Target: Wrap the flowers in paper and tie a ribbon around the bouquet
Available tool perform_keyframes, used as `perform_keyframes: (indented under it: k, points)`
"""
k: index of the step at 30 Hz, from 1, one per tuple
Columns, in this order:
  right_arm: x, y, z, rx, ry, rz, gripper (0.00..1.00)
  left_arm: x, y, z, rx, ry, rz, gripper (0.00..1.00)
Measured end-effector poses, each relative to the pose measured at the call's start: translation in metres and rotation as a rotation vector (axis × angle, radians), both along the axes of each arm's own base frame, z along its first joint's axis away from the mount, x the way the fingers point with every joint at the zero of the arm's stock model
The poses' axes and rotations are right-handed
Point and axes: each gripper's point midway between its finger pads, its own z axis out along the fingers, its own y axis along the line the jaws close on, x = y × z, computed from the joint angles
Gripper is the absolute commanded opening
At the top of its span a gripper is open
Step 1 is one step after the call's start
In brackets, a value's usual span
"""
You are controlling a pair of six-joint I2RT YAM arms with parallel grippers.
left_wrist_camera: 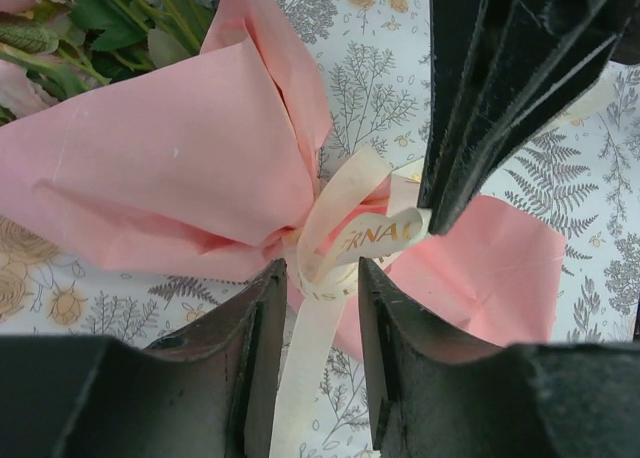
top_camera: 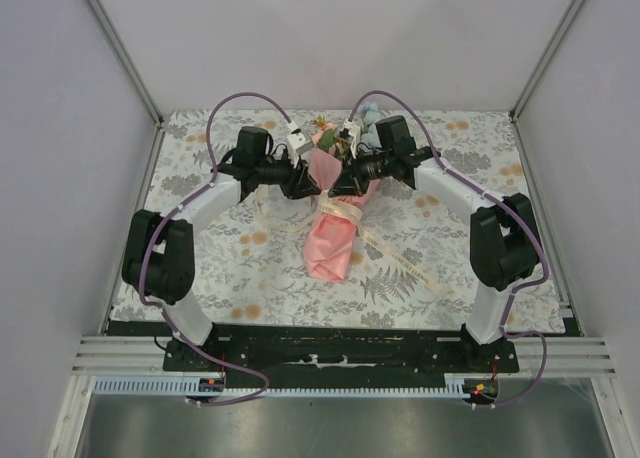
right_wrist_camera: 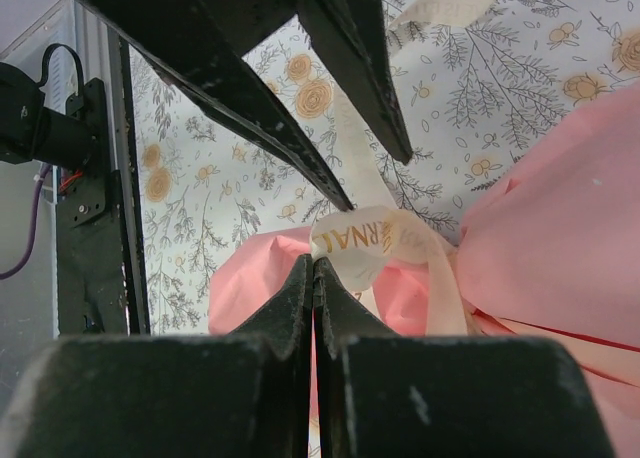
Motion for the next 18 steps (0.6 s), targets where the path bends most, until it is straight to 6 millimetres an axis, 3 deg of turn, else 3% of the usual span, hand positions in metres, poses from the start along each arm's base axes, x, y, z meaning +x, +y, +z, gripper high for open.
perform_keyframes:
  k: [4, 8, 18]
  points:
    - [-0.002, 0.002, -0.001, -0.006, 0.000, 0.004, 0.00, 0.003, -0.010, -0.006, -0.009, 0.005, -0.042, 0.27]
    - [-0.001, 0.001, -0.002, -0.013, -0.004, -0.002, 0.00, 0.001, -0.016, -0.003, -0.026, 0.004, -0.084, 0.41]
    - [0.003, 0.000, -0.003, -0.025, -0.022, -0.013, 0.00, -0.008, -0.005, -0.014, 0.025, -0.037, -0.159, 0.44]
